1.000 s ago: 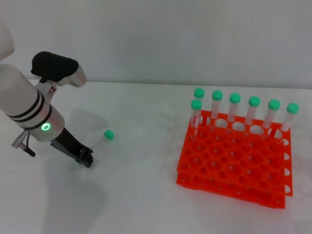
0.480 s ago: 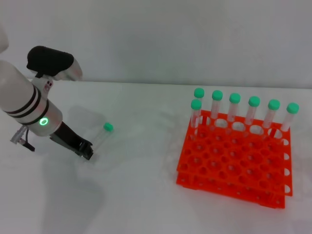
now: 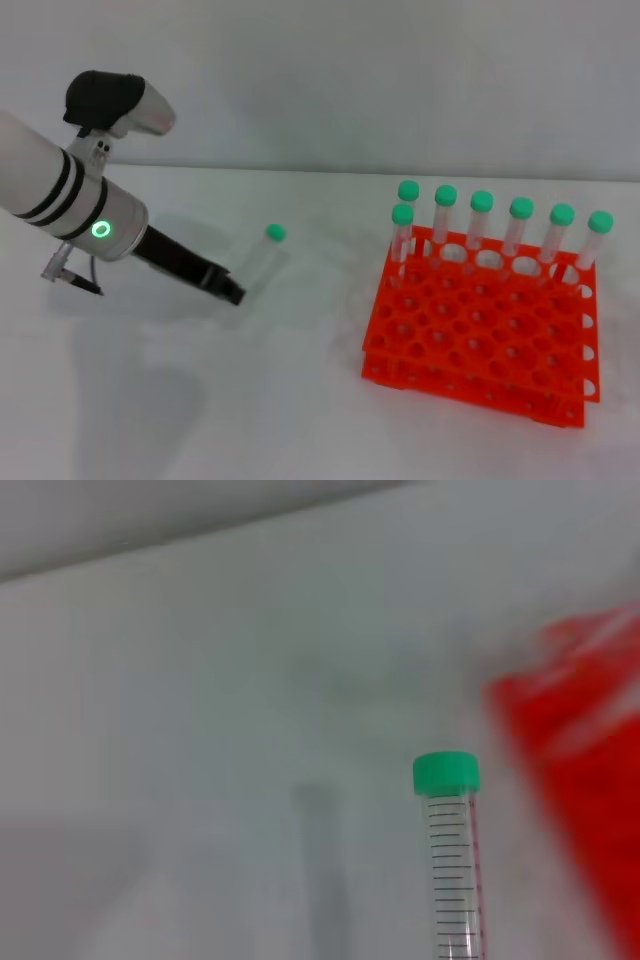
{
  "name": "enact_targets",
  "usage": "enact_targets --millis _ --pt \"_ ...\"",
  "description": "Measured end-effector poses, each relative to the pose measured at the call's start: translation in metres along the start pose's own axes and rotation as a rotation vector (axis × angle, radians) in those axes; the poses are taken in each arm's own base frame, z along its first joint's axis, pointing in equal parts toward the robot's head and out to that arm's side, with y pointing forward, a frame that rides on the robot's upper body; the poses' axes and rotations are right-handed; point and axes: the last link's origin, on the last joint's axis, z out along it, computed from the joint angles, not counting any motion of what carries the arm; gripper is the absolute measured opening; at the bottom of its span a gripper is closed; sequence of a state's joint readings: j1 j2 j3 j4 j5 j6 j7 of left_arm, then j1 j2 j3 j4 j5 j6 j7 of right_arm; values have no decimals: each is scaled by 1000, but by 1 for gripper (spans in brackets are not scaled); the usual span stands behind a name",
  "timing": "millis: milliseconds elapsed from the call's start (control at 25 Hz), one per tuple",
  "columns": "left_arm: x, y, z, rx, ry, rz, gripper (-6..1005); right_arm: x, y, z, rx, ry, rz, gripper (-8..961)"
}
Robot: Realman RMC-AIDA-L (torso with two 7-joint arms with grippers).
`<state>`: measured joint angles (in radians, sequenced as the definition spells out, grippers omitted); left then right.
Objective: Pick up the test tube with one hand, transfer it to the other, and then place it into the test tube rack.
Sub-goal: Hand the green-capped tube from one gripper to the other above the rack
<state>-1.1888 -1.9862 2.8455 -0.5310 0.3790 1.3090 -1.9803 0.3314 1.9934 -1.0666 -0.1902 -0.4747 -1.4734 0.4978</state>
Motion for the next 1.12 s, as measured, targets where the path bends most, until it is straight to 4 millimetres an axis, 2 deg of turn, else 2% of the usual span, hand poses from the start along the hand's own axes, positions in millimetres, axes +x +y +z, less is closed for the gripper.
enact_targets --millis 200,400,720,800,1000,1120 --pt "0 23 -7 -232 153 83 217 -13 9 9 -256 57 77 620" --pt "-13 37 -11 -363 291 259 224 -28 13 22 -490 175 178 619" --pt "-40 43 -14 -390 520 493 234 -43 41 39 -771 242 270 619" --pt "-48 46 -9 -372 590 564 236 -42 53 48 -821 256 274 619" --pt "-51 51 -4 -360 635 621 242 -31 89 76 -904 297 253 618" --pt "-51 53 -5 -353 681 634 246 -28 101 86 -911 304 245 618"
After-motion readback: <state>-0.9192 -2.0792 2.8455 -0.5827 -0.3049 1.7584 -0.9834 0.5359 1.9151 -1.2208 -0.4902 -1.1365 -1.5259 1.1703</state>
